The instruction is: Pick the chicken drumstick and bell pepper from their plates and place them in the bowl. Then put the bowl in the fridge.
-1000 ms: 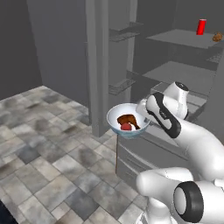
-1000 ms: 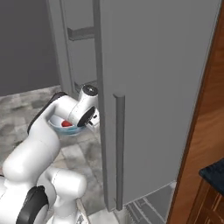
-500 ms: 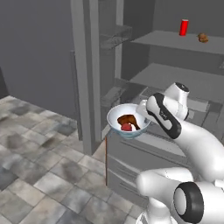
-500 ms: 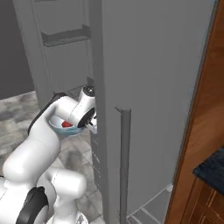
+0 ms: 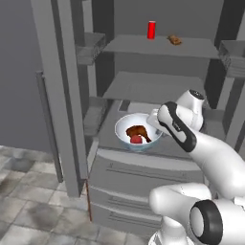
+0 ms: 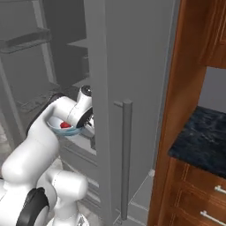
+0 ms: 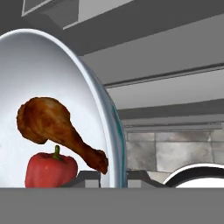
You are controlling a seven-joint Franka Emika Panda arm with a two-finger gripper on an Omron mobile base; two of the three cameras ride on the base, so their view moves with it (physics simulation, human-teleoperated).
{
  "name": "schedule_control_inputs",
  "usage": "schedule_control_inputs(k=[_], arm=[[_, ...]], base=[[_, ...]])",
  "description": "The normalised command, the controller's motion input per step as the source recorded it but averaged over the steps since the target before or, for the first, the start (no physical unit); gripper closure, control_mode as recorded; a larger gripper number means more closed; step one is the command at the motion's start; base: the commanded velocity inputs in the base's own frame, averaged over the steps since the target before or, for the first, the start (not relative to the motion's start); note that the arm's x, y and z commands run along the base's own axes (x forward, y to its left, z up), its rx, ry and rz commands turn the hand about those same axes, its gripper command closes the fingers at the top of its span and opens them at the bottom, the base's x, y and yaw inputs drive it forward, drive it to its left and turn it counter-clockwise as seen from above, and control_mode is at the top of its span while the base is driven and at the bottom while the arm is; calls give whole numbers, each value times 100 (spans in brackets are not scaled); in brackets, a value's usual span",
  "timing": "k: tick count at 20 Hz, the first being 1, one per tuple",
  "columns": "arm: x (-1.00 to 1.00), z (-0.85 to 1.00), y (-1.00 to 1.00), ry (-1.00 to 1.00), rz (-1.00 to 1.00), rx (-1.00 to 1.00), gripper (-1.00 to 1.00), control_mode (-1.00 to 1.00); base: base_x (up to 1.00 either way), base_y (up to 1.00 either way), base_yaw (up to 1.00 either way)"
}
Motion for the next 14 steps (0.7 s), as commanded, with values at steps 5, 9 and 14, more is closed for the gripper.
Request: schedule_control_inputs(k=[5, 9, 14], arm=[[0, 0, 0, 0, 0, 0, 100, 100], [0, 0, 0, 0, 0, 0, 100, 100], [0, 0, 0, 0, 0, 0, 100, 100]], base=[[54, 27, -53], [36, 31, -65], [2, 39, -63]])
